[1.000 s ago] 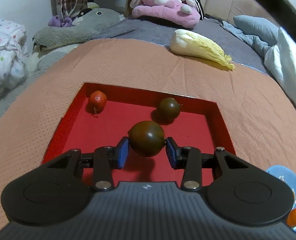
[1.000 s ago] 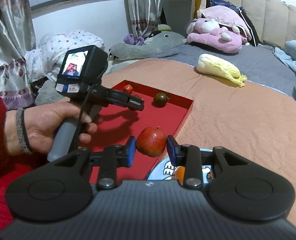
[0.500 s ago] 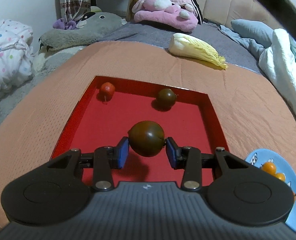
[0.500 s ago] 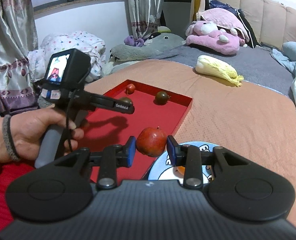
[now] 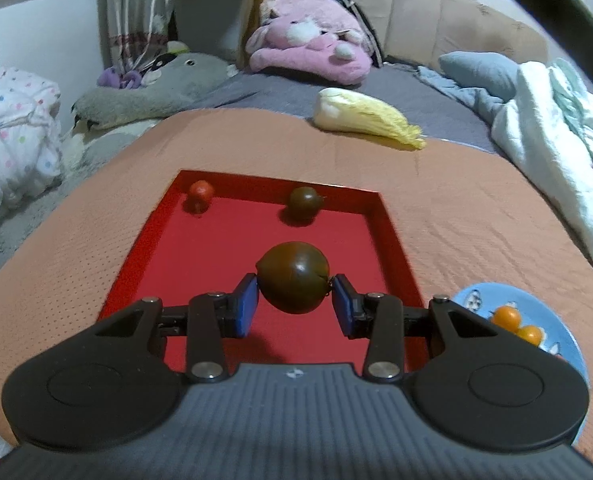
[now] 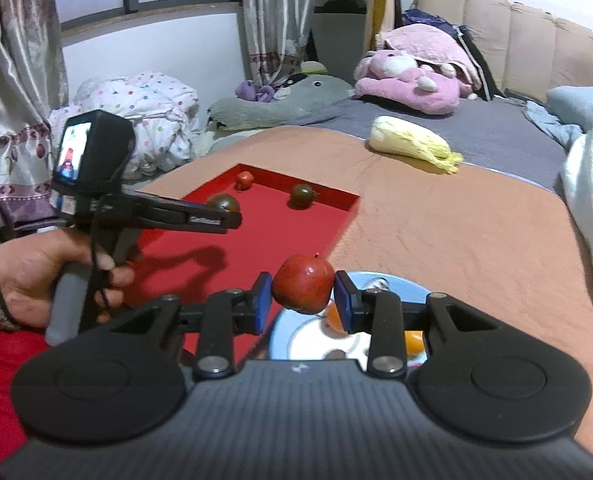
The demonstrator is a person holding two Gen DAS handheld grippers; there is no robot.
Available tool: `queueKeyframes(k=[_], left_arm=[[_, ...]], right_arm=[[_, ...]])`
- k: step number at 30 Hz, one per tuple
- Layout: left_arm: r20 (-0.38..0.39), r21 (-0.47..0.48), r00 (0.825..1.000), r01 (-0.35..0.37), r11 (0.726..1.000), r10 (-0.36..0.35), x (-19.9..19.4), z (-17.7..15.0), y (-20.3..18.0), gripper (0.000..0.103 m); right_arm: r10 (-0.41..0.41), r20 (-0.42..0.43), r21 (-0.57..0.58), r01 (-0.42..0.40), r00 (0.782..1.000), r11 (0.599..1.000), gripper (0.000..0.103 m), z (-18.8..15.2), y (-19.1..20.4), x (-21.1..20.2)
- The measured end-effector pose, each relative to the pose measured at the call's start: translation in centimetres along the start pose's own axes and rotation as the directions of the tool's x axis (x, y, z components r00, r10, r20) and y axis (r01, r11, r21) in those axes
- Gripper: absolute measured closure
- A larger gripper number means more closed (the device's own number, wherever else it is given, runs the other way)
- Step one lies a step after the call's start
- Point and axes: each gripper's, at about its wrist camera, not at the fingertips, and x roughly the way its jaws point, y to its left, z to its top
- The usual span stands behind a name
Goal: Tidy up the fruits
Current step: 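Carry both tomatoes over the blue plate and lower them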
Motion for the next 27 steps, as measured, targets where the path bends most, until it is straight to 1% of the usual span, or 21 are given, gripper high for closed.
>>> queueKeyframes(k=[3,7,9,12,15,18,22,27], left_arm=[[0.005,0.015,0.999,0.038,0.999,-0.038,-0.5,-0.6,-1.4,0.057],[-0.003,0.040,0.995,0.102,0.994,-0.102,-0.9,-1.6,-3.8,0.057],[-0.027,0.034,0.990,0.142,0.989,-0.141,-0.8,-2.3,-4.8,0.057],[-0.048,0.056,0.982,0.185,0.981,-0.183,-0.9,-3.4,-6.5,0.057],[-0.077,0.061,0.971,0.232,0.971,-0.227,-0.7,-4.3,-8.0,0.057],[-0.094,0.123,0.965,0.255,0.959,-0.244,-0.9,-5.2,-9.5,0.057],[-0.109,0.210,0.959,0.279,0.937,-0.261,-0.6,-5.9,-10.7,0.057],[-0.143,0.260,0.956,0.285,0.923,-0.255,0.1,-6.6,-11.4,0.057]], right_arm=[[-0.042,-0.003,0.000,0.042,0.999,0.999,0.067,-0.8,-1.2,-0.9],[-0.096,-0.031,0.022,0.097,0.995,0.995,0.067,-2.5,-3.5,-2.1],[-0.131,-0.052,0.025,0.132,0.990,0.991,0.067,-3.5,-4.8,-2.9],[-0.181,-0.082,0.051,0.186,0.980,0.981,0.067,-5.1,-6.8,-4.0],[-0.202,-0.102,0.103,0.212,0.974,0.972,0.067,-6.2,-8.3,-4.1],[-0.190,-0.103,0.115,0.201,0.976,0.973,0.067,-6.6,-8.1,-3.2],[-0.143,-0.098,0.107,0.154,0.985,0.982,0.067,-6.4,-7.0,-1.5],[-0.111,-0.092,0.088,0.119,0.990,0.989,0.067,-5.8,-5.9,-0.4]])
